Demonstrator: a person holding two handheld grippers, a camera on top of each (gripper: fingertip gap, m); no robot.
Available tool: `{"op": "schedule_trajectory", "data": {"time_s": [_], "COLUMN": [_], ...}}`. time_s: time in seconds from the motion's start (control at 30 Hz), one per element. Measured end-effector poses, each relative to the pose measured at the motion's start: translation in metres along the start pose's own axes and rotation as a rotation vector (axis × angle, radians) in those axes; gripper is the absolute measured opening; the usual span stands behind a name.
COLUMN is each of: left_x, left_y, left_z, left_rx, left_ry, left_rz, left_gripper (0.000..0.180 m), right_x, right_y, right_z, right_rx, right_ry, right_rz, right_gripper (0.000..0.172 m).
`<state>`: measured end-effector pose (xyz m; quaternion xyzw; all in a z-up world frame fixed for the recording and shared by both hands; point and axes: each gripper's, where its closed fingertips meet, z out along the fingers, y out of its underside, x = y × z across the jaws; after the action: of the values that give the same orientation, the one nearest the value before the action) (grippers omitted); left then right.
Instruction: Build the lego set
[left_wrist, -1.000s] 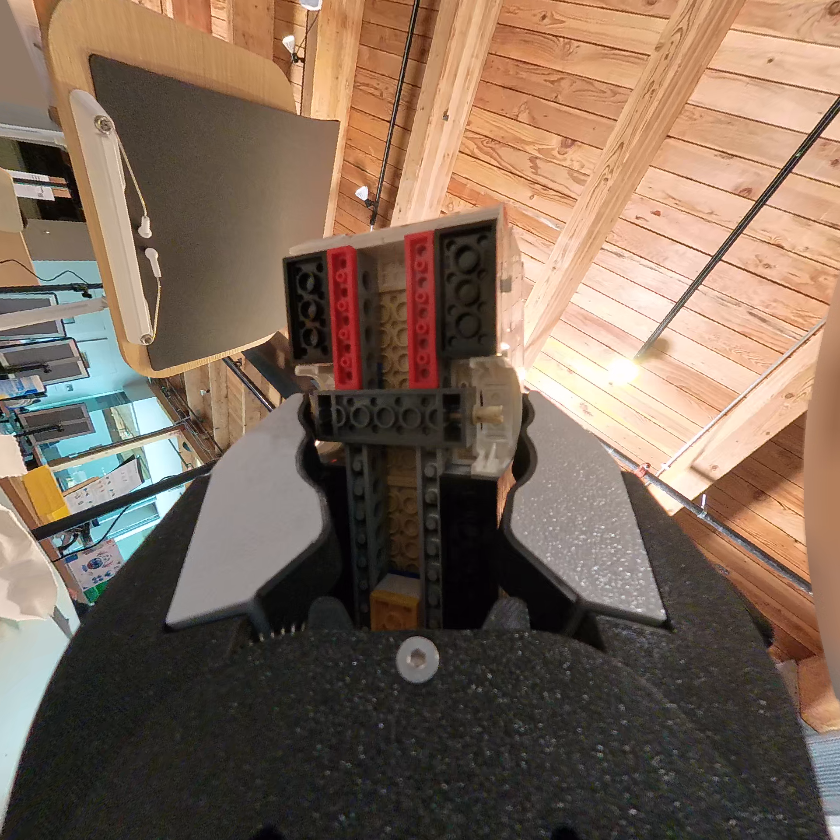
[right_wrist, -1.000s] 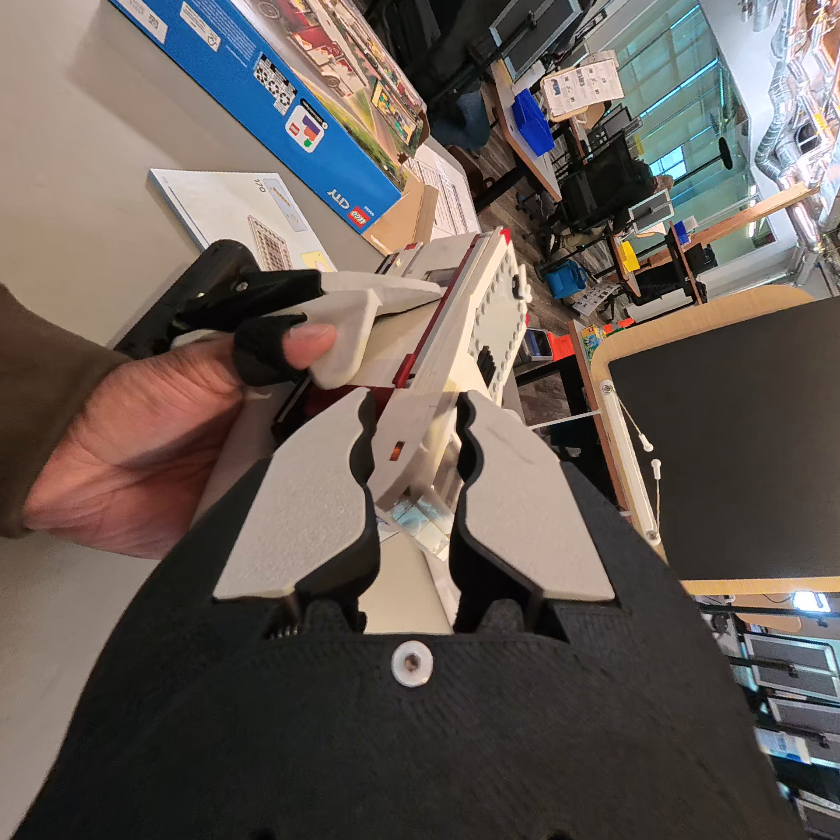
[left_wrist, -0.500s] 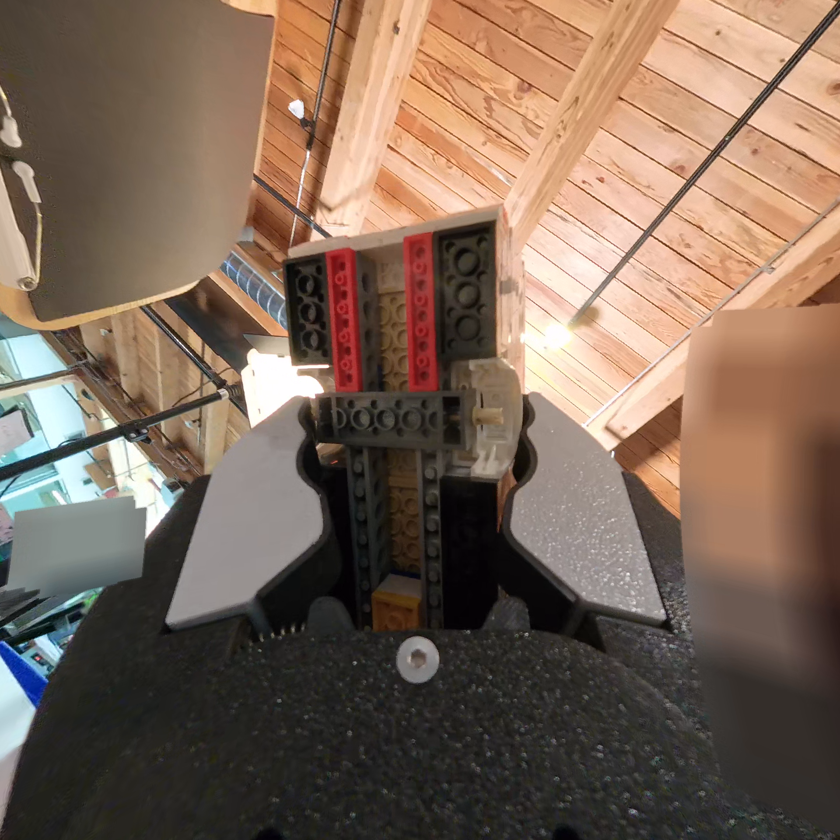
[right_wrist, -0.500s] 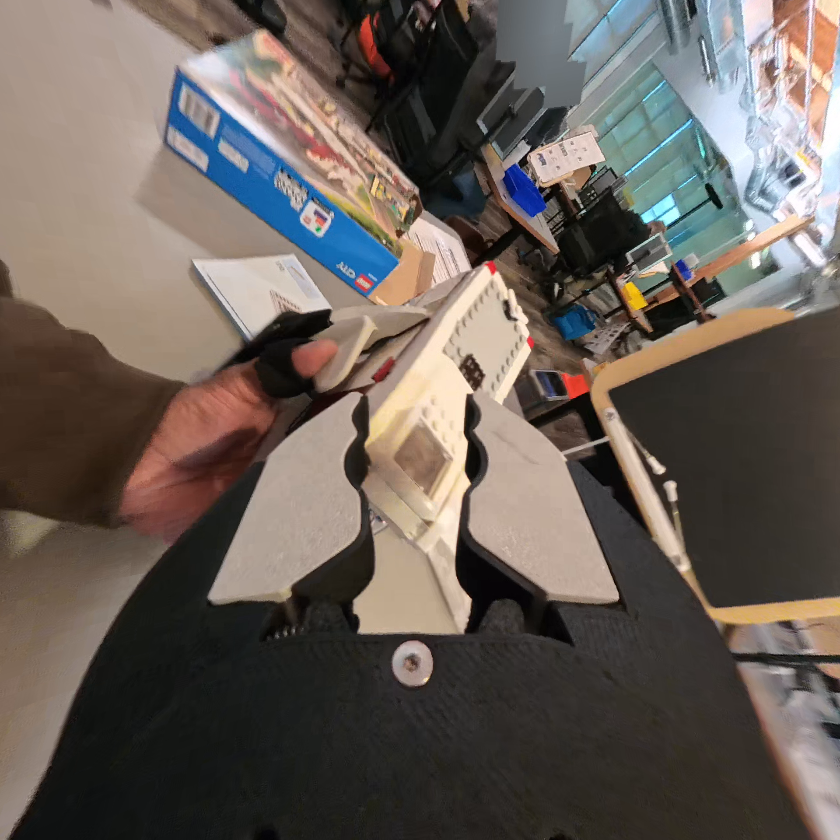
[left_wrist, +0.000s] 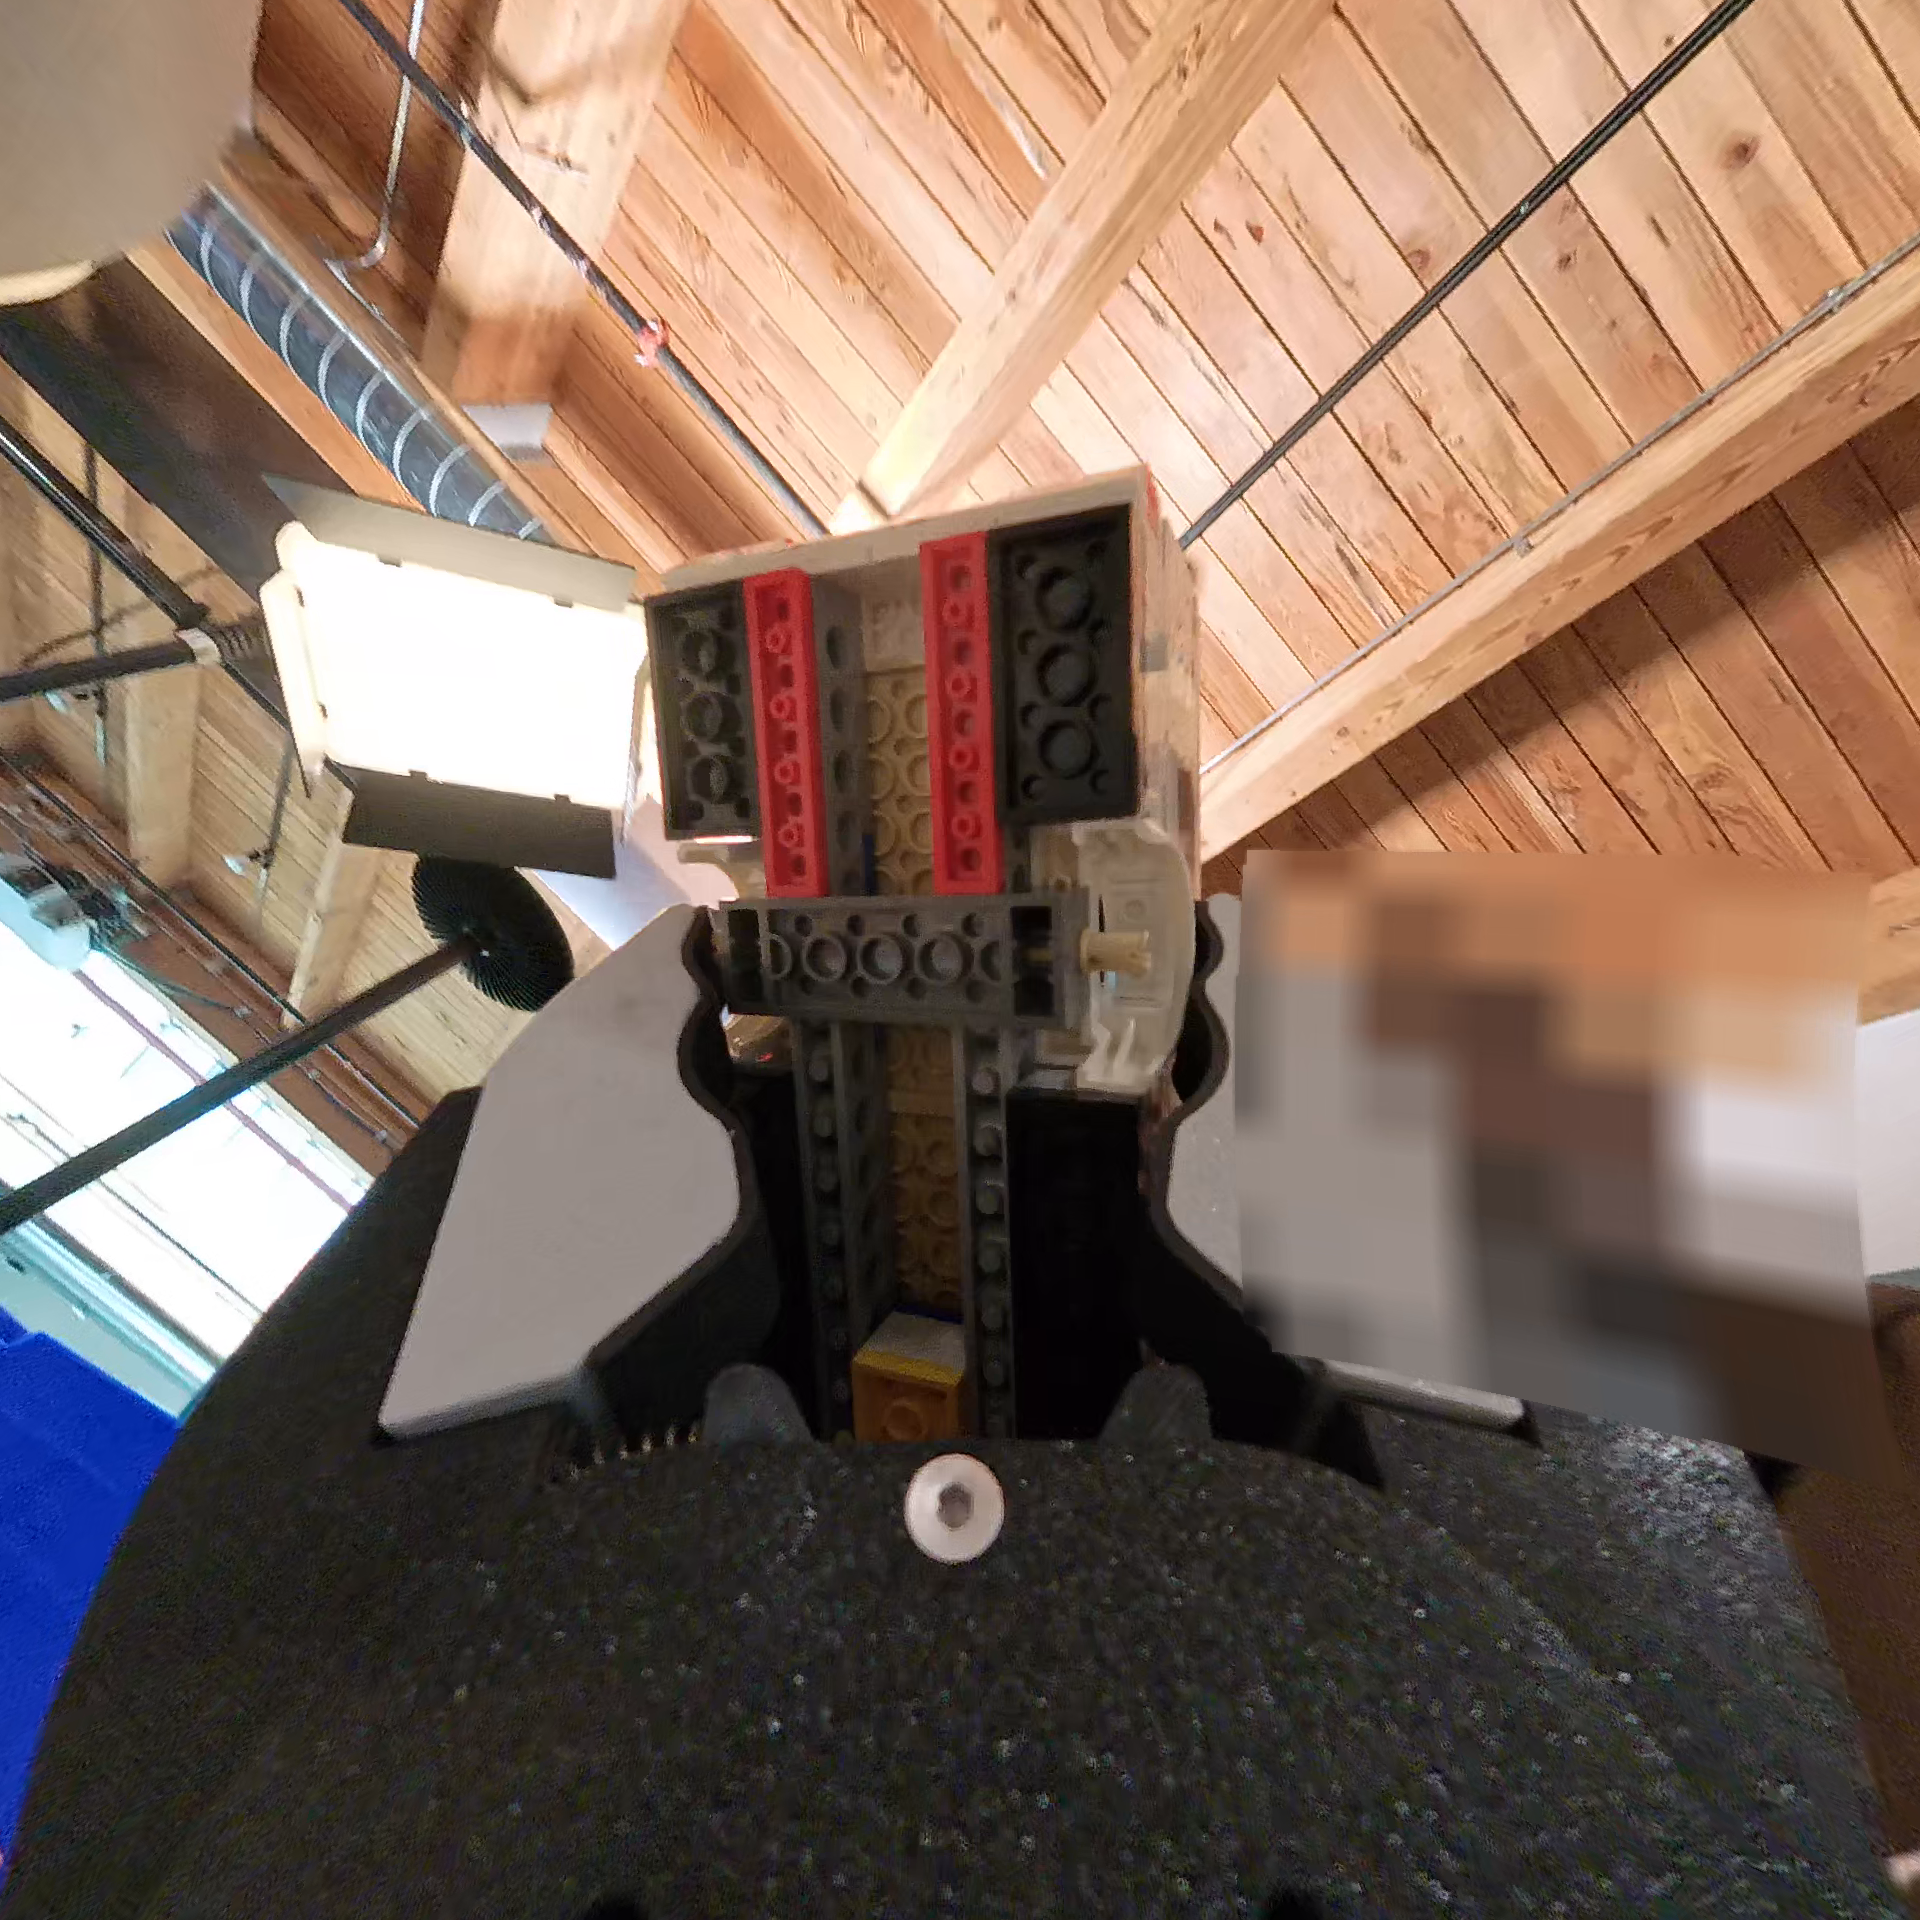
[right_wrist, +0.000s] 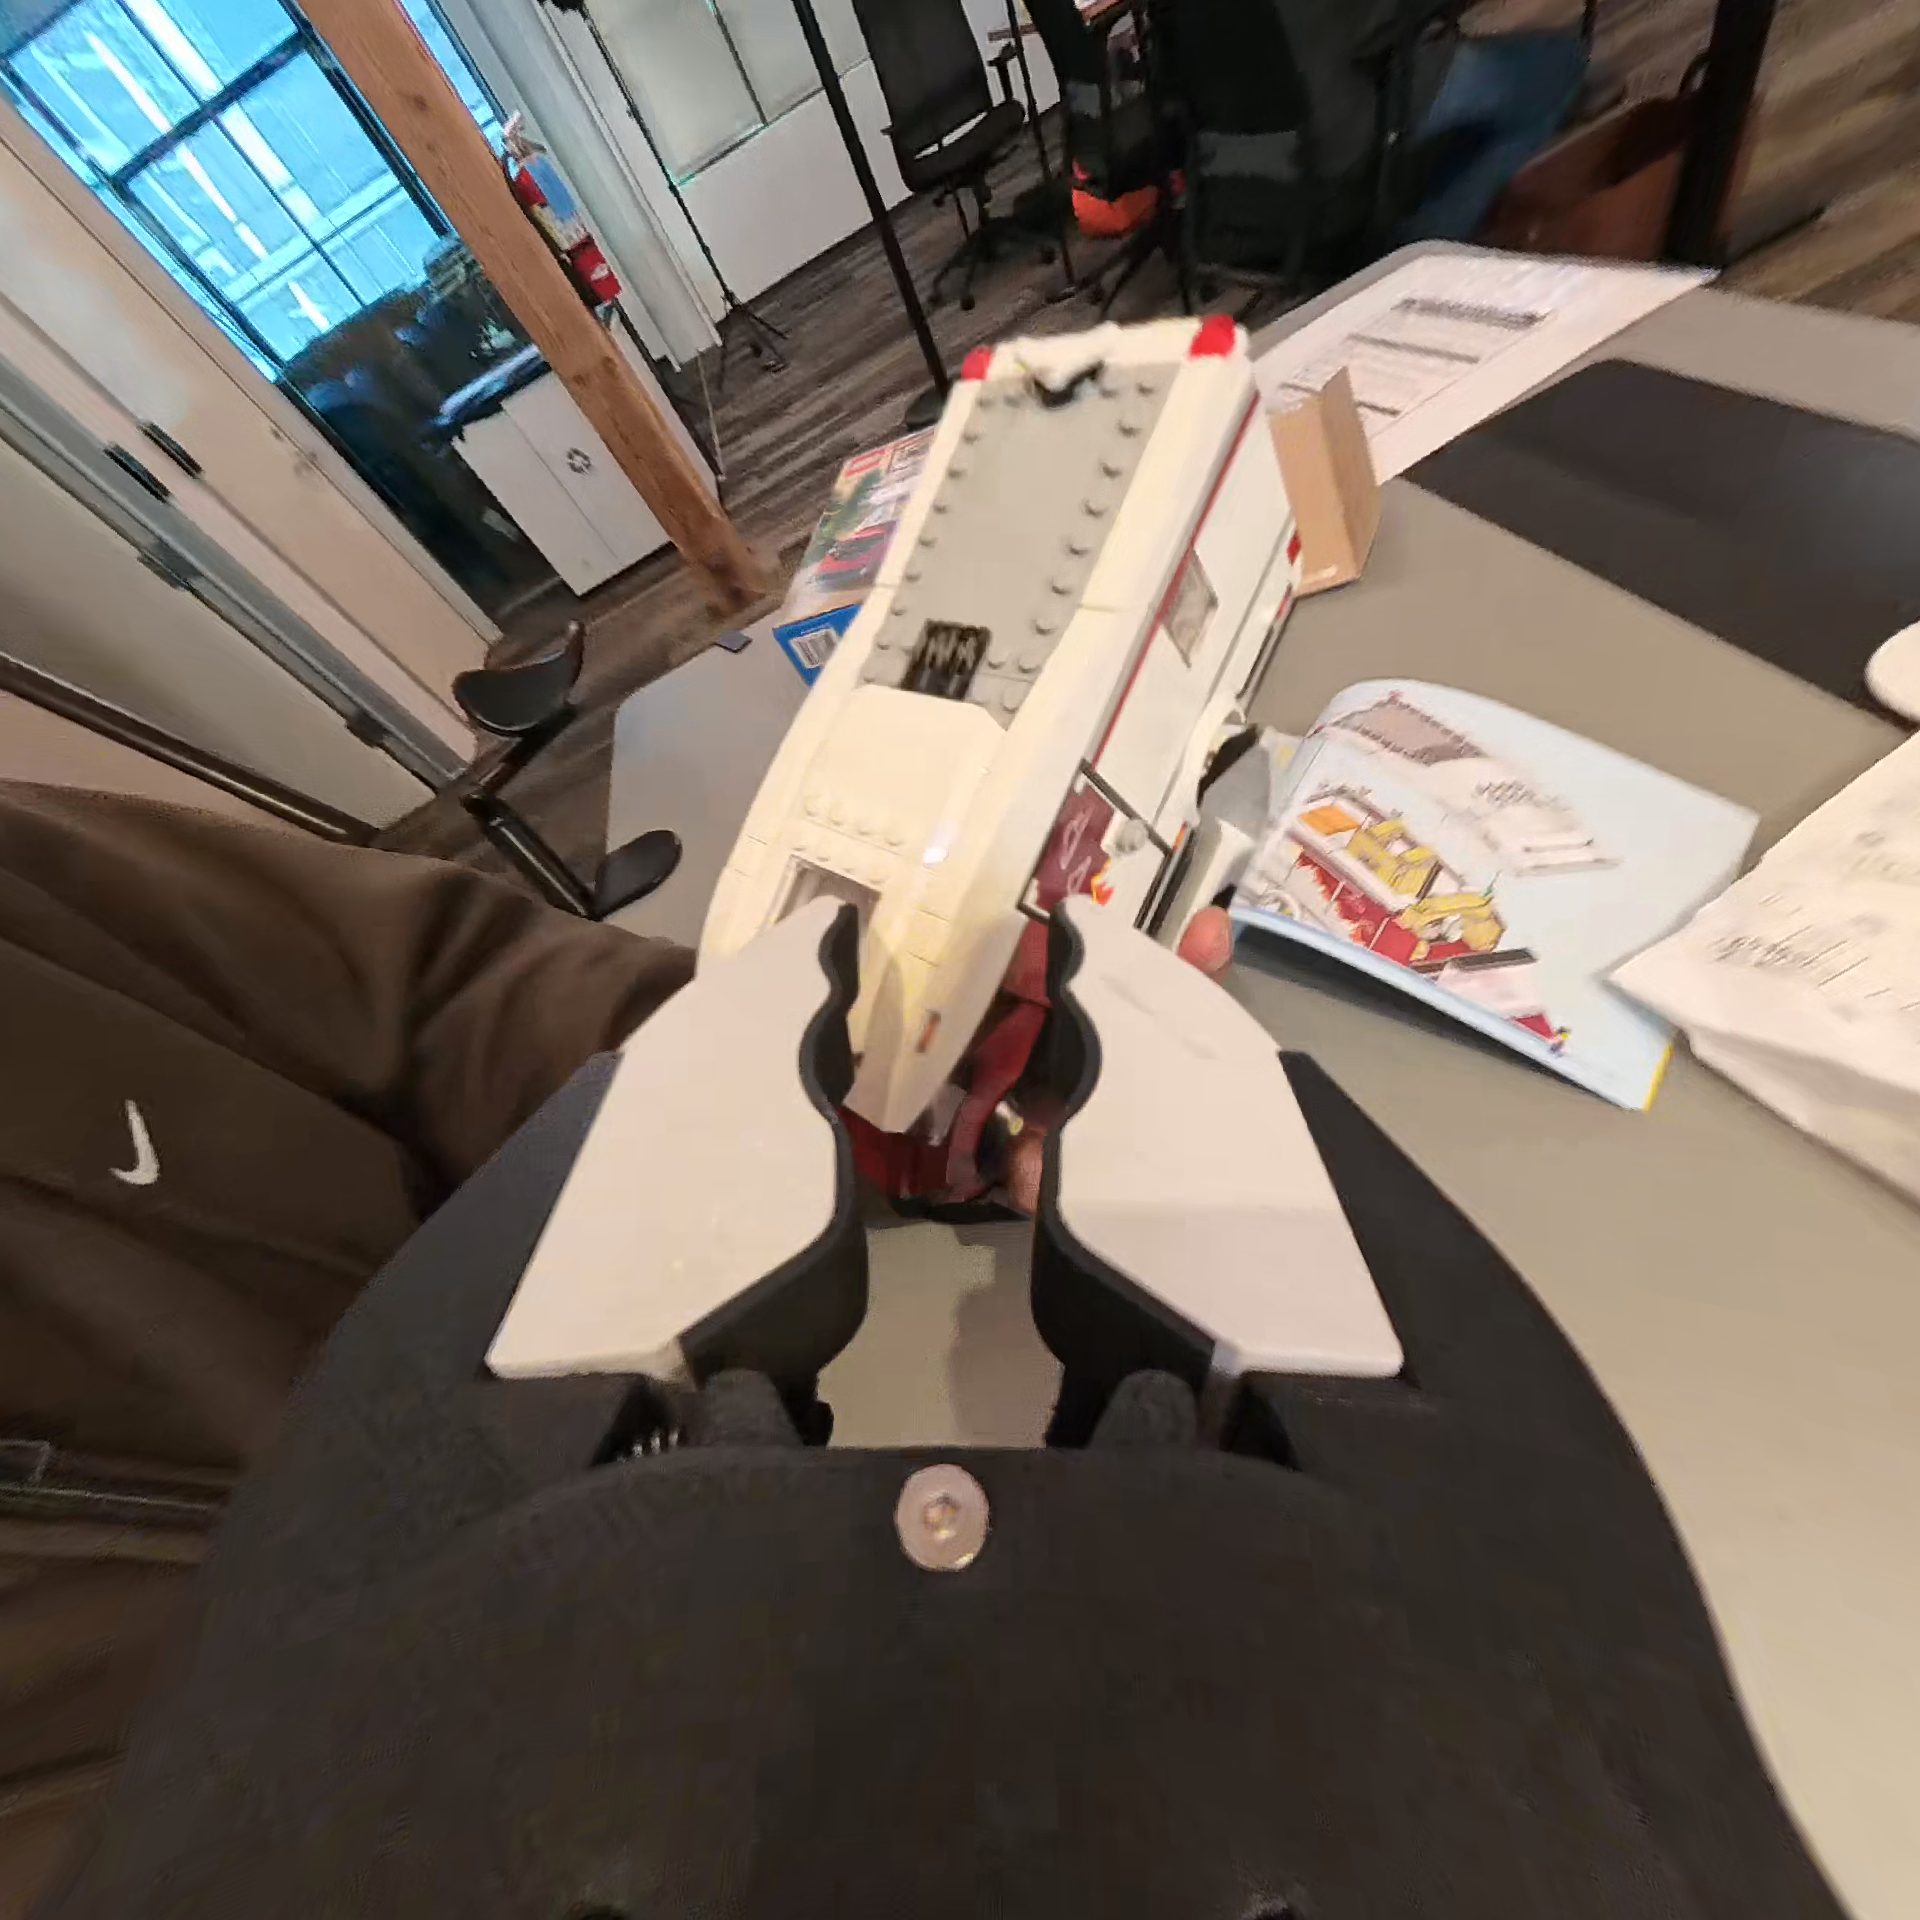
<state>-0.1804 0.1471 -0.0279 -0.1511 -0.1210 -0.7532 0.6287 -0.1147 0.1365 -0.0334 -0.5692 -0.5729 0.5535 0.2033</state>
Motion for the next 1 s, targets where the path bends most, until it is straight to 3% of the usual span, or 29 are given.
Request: {"op": "schedule_trajectory", "data": {"time_s": [0.33,1.0], "left_x": [0.032,0.060], "left_y": [0.022,0.038], "left_z": [-0.011,-0.005], "left_rx": [-0.105,-0.210], "left_ry": [0.044,0.193], "left_rz": [-0.121,-0.157], "left_gripper": [0.085,0.085], "right_x": [-0.037,-0.062], "right_y": [0.027,0.031], "right_z": [0.009,0.021], "right_rx": [0.062,0.066], "right_ry": [-0.205,-0.144], "right_rz": [0.243,0.184], "right_gripper": [0.035,0.053]}}
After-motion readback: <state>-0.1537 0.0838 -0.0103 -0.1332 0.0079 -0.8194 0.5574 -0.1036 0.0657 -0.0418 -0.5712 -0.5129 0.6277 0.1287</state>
